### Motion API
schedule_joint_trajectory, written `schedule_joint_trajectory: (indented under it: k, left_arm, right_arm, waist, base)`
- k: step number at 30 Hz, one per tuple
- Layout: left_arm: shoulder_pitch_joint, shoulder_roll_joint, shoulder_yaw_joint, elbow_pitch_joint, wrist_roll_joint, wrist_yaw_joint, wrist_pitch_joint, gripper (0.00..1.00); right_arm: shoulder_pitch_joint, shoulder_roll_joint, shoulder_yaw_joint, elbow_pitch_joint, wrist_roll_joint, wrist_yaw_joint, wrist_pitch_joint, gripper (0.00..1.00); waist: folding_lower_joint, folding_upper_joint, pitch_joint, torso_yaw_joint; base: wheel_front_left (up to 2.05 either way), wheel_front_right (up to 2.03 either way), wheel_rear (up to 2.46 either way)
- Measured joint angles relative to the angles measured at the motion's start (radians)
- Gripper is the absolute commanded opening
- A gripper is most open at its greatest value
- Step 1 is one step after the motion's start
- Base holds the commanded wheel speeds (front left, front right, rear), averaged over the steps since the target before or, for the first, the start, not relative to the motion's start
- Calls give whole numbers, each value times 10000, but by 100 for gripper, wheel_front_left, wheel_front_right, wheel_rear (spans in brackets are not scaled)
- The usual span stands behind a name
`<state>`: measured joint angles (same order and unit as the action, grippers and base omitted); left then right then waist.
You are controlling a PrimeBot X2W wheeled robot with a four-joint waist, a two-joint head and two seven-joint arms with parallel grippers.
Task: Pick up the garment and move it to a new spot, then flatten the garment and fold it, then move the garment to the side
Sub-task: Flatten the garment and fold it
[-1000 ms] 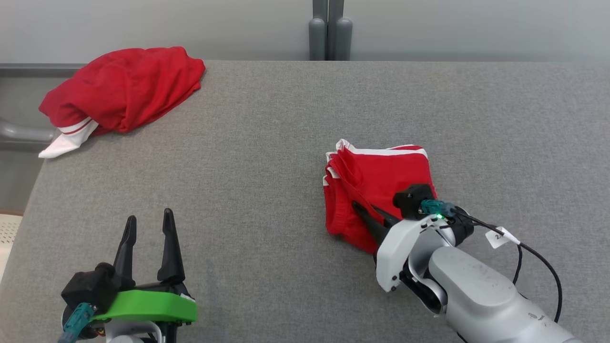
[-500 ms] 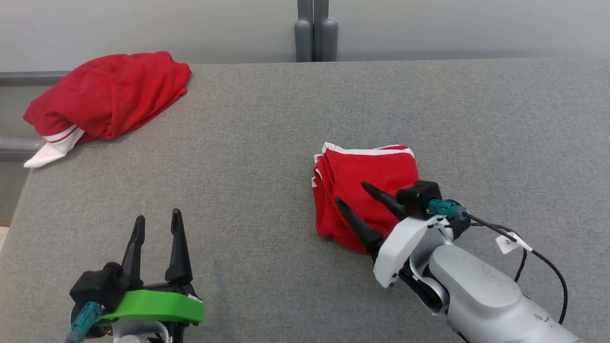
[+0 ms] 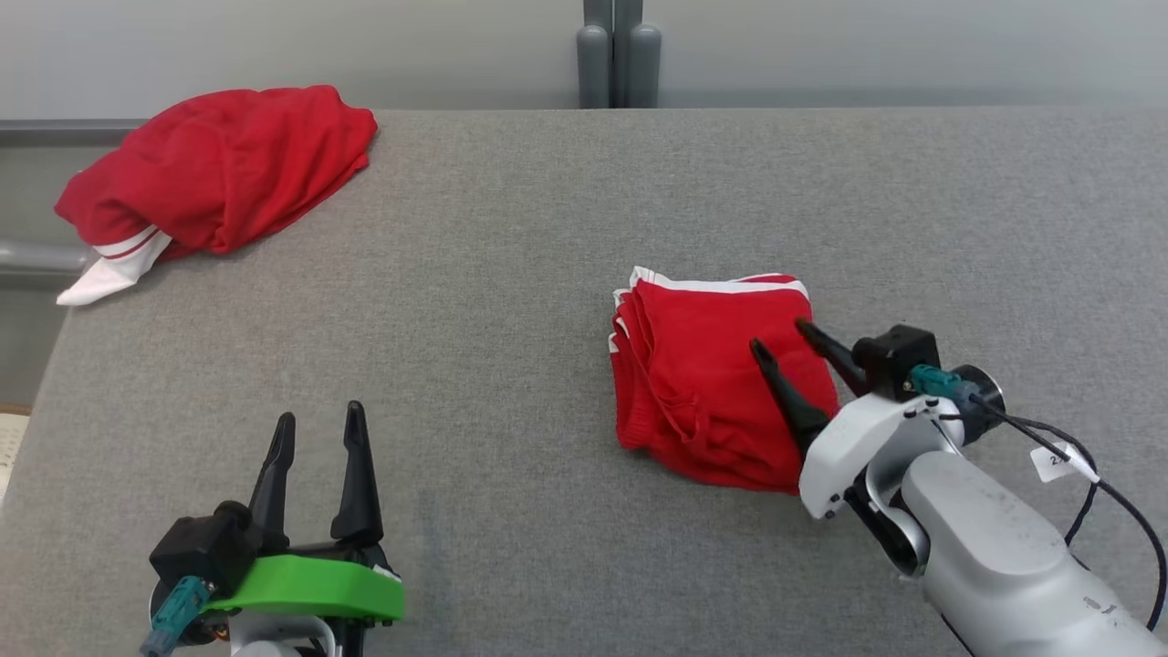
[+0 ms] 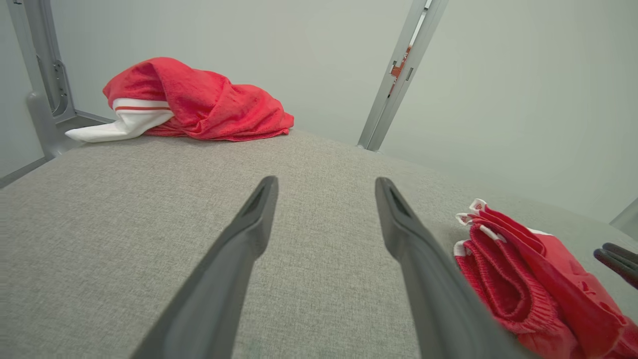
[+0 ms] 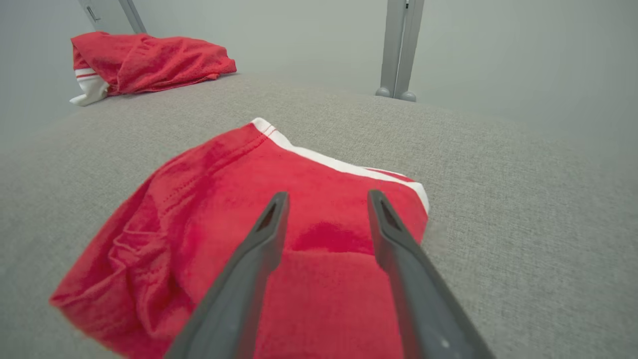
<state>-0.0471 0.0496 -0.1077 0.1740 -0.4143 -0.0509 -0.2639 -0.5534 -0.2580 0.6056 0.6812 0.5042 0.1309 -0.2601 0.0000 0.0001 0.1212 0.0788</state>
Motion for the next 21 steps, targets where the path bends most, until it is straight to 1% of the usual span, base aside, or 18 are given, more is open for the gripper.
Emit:
schedule_joint_trajectory:
  k: [1,2,7,11,17,21]
  left_arm:
    - [-7,0,2,6,-2,15,0,100]
    - [-10,0,-6,13,-2,29,-2,100]
    - [-23,0,10,25,-25,42,0,100]
    - [-32,0,36,36,-31,42,0,100]
    - [-36,0,25,46,-50,44,-2,100]
    - [-36,0,44,44,-56,71,0,100]
  right_arm:
    - [28,42,102,134,-59,2,0,11]
    - [74,109,219,268,-56,2,2,0]
    - [171,297,936,600,113,2,21,0]
    - [185,458,1718,451,445,2,17,0]
    - [307,359,2949,190,886,2,-6,0]
    - [283,293,3618,263,988,2,-15,0]
  waist:
    - [0,0,16,53]
    - [0,0,30,109]
    - [0,0,83,353]
    - [0,0,87,490]
    - [0,0,36,595]
    - [0,0,33,592]
  base:
    - [0,0,0]
    - [0,0,0]
    - [0,0,0]
    - [0,0,0]
    - [0,0,0]
    - [0,0,0]
